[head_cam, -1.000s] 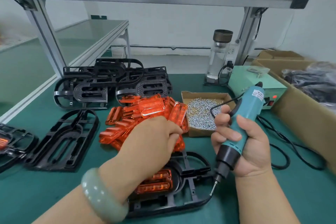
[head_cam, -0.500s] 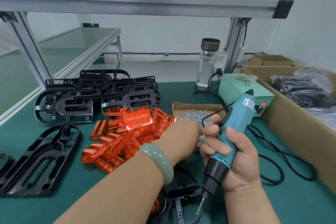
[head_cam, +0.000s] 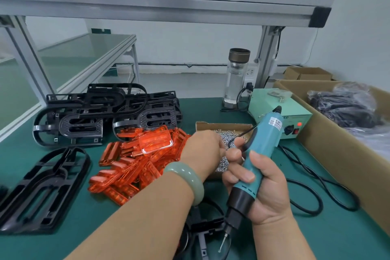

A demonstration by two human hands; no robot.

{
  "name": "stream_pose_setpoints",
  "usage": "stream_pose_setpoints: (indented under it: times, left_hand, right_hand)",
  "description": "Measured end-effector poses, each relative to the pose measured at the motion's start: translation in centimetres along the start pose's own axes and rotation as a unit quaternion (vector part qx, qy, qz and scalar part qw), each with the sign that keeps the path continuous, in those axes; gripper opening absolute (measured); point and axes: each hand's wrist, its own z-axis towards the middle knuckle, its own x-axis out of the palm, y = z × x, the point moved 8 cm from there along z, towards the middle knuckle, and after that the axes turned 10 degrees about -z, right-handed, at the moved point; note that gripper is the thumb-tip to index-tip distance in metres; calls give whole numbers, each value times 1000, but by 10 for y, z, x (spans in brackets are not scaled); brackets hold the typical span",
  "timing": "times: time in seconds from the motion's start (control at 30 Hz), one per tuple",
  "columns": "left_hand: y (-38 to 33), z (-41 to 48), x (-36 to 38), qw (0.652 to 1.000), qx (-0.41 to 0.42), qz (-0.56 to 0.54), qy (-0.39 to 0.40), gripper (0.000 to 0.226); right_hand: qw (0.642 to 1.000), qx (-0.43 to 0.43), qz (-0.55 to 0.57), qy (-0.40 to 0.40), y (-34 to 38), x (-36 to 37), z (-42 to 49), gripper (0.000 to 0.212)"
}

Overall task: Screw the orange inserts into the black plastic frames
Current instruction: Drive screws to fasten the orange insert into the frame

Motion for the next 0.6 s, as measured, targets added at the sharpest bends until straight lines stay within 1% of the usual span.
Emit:
stream_pose_setpoints:
  times: [0.07, 0.1, 0.13, 0.17, 0.2, 0.23, 0.27, 0.33, 0.37, 0.43, 0.47, 0.53, 0.6]
  left_hand:
    - [8, -9, -17, 990, -27, -133, -49, 10]
    - [15, -16, -27, 973, -48, -210, -78, 12]
    - [23, -24, -34, 948, -72, -295, -101, 13]
    - [31, -34, -40, 914, -91, -376, -120, 15]
    - [39, -46, -47, 883, -103, -440, -131, 16]
    - [47, -58, -52, 856, -110, -487, -135, 18]
    - [53, -71, -58, 834, -114, -522, -137, 20]
    - [65, -100, -67, 796, -115, -576, -149, 23]
    - [71, -114, -70, 777, -121, -597, -159, 20]
    - [81, -142, -64, 753, -151, -617, -172, 20]
    - [84, -152, -57, 747, -168, -619, -175, 19]
    - [87, -166, -44, 739, -192, -620, -179, 10]
    - [85, -171, -30, 747, -210, -609, -165, 22]
  right_hand:
    - [1000, -6, -5, -14, 0, -1, 1, 54]
    - [1000, -12, -8, -27, 1, -2, 1, 54]
    - [999, -19, -7, -41, 1, -3, 2, 53]
    - [998, -29, -7, -57, 1, -3, 2, 48]
    - [996, -42, -11, -75, 1, -4, 3, 37]
    - [993, -59, -17, -96, 2, -6, 3, 24]
    - [989, -81, -24, -120, 3, -7, 3, 17]
    - [980, -126, -26, -153, 6, -10, 2, 15]
    - [975, -147, -24, -164, 8, -11, 2, 15]
    - [967, -176, -20, -181, 11, -13, 0, 16]
    - [964, -186, -19, -187, 12, -13, -1, 17]
    - [960, -203, -17, -194, 14, -14, -3, 17]
    - [956, -212, -18, -201, 14, -14, -5, 15]
